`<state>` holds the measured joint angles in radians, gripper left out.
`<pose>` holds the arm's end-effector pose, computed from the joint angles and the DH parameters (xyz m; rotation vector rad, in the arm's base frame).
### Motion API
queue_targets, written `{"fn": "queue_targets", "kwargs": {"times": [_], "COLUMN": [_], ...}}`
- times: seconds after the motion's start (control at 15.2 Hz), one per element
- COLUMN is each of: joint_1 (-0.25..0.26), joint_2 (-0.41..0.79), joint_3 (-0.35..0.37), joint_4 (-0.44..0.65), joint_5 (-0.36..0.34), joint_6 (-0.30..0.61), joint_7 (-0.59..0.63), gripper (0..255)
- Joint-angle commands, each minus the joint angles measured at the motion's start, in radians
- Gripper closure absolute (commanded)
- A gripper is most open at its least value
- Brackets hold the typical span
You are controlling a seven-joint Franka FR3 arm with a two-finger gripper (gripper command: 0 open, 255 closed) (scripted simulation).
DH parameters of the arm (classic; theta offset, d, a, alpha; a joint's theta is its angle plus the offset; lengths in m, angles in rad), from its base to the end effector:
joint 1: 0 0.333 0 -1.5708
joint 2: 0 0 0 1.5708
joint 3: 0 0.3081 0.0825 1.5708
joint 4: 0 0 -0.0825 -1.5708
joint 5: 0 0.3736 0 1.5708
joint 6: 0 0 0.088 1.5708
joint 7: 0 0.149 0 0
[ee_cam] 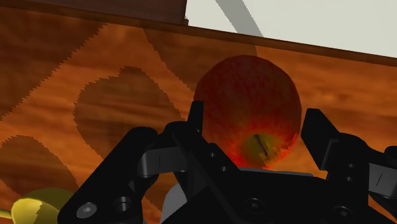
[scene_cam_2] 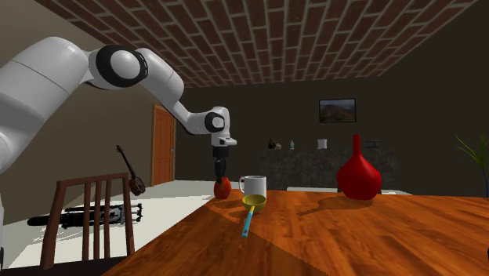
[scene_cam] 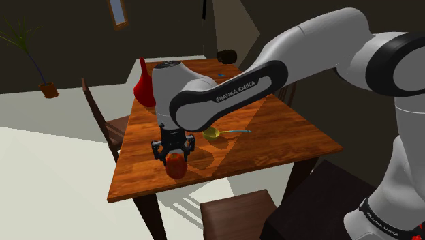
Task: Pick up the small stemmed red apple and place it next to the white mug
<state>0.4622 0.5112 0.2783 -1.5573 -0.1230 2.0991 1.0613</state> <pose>0.5255 0.4371 0.3198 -3.0506 0.4591 -0.0176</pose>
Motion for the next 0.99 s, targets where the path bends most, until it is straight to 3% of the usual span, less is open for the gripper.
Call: {"fn": "queue_targets", "kwargs": {"times": [0.0,0.46,0.92], "joint_1": [0.0,0.0,-0.002], "joint_2": [0.001,0.002,-0.029], "joint_3": [0.0,-0.001,0.005], "joint_4": [-0.002,0.0,0.049], "joint_5": [0.0,0.0,0.01], "joint_6": [0.0,0.0,-0.079], "joint_7": [0.0,0.0,-0.005], "gripper": [255,255,255]}}
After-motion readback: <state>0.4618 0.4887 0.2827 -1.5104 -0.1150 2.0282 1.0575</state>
